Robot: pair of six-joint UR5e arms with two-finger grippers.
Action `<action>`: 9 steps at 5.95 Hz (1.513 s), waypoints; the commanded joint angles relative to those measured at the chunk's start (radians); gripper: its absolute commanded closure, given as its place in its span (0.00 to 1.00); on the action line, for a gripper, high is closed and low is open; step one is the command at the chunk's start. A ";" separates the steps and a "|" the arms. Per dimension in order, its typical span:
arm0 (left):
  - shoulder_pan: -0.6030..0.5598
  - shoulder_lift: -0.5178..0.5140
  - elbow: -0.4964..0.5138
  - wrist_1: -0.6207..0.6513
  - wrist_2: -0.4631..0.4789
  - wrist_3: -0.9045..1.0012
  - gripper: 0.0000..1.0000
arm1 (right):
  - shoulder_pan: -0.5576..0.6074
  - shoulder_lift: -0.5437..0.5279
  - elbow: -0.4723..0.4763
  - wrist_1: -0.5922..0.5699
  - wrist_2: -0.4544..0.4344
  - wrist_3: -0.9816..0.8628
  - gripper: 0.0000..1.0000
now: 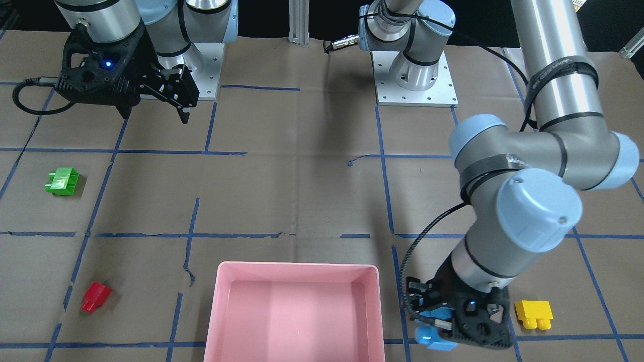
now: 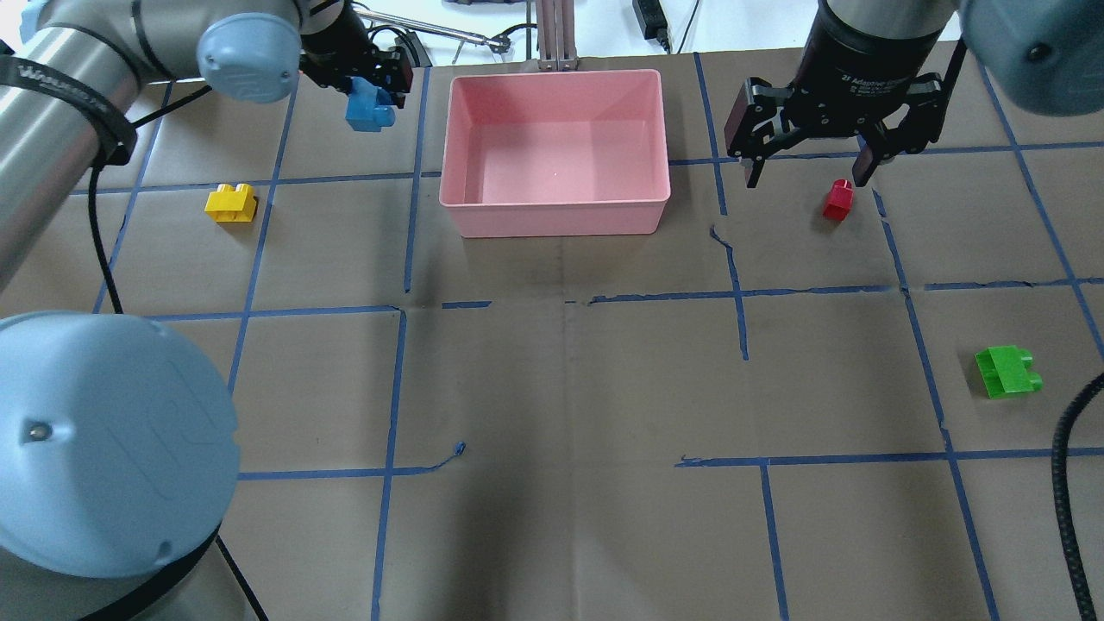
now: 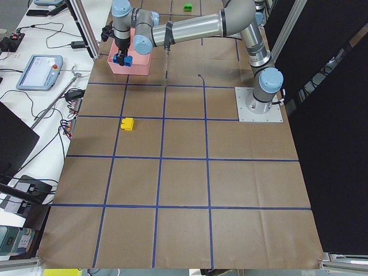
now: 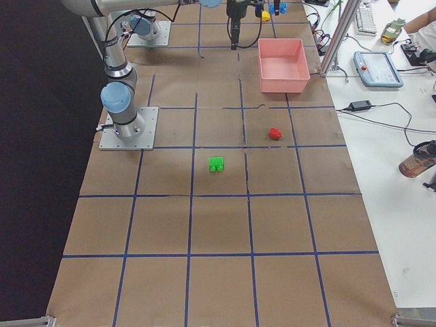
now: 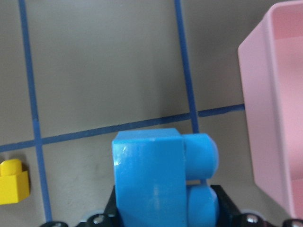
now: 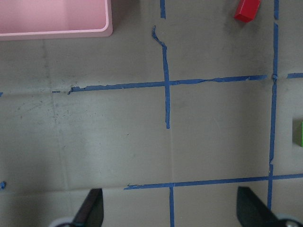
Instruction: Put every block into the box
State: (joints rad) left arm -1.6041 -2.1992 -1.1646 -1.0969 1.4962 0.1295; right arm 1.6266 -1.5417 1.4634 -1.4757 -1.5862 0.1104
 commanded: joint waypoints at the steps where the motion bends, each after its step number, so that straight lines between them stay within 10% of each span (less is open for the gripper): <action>1: -0.109 -0.115 0.071 0.098 0.001 -0.105 1.00 | 0.001 0.000 0.000 0.000 0.000 0.000 0.00; 3: -0.122 -0.117 0.051 0.072 0.051 -0.108 0.02 | -0.001 0.000 0.000 0.000 0.000 0.000 0.00; 6: -0.102 -0.032 0.037 -0.040 0.053 -0.070 0.01 | 0.001 0.000 0.000 0.000 0.000 0.000 0.00; 9: 0.119 0.053 -0.042 -0.112 0.053 0.367 0.01 | -0.001 0.000 0.000 0.002 0.000 0.000 0.00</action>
State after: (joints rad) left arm -1.5485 -2.1794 -1.1630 -1.1986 1.5488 0.3346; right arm 1.6262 -1.5417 1.4634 -1.4743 -1.5861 0.1104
